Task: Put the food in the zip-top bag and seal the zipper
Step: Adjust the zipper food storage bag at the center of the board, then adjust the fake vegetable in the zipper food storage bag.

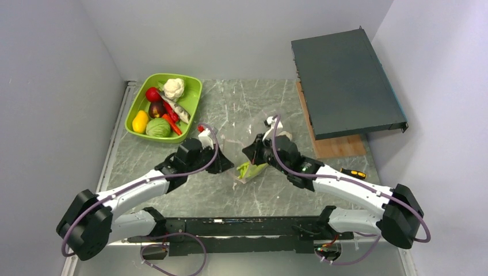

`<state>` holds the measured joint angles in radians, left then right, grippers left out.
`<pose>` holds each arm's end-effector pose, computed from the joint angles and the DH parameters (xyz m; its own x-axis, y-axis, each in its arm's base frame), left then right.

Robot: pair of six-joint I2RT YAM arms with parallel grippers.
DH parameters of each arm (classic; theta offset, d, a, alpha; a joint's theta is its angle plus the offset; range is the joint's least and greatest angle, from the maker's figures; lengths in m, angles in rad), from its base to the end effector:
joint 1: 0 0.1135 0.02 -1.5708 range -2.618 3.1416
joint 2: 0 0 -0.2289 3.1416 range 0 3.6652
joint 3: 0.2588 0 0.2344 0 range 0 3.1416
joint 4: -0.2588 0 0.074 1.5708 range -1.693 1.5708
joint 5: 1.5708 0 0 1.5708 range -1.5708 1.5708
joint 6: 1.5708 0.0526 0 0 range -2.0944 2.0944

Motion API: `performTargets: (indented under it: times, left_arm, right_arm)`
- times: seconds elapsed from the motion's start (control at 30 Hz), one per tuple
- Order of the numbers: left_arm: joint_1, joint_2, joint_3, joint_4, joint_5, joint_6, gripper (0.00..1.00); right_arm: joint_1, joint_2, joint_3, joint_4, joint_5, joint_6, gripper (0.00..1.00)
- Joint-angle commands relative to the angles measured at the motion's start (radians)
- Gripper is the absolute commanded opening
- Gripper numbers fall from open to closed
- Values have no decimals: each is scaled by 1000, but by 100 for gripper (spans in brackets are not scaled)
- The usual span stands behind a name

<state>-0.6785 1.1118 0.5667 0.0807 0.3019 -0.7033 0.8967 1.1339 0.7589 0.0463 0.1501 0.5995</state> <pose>0.1883 -0.1719 0.1969 -0.7873 -0.1584 -0.5958 0.3894 0.6215 -0.6798 0.1779 0.2101 0.2530 -0.5524 0.2024 -0.8087 -0.4511 0.7431 0.4942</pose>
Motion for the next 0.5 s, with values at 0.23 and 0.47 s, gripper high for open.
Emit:
performTargets:
  times: [0.23, 0.47]
  left_arm:
    - [-11, 287, -238, 842, 85, -190, 25]
    - [-69, 437, -296, 1253, 29, -276, 27]
  right_arm:
    - [76, 31, -147, 301, 80, 129, 0]
    - [93, 7, -200, 364, 127, 168, 0]
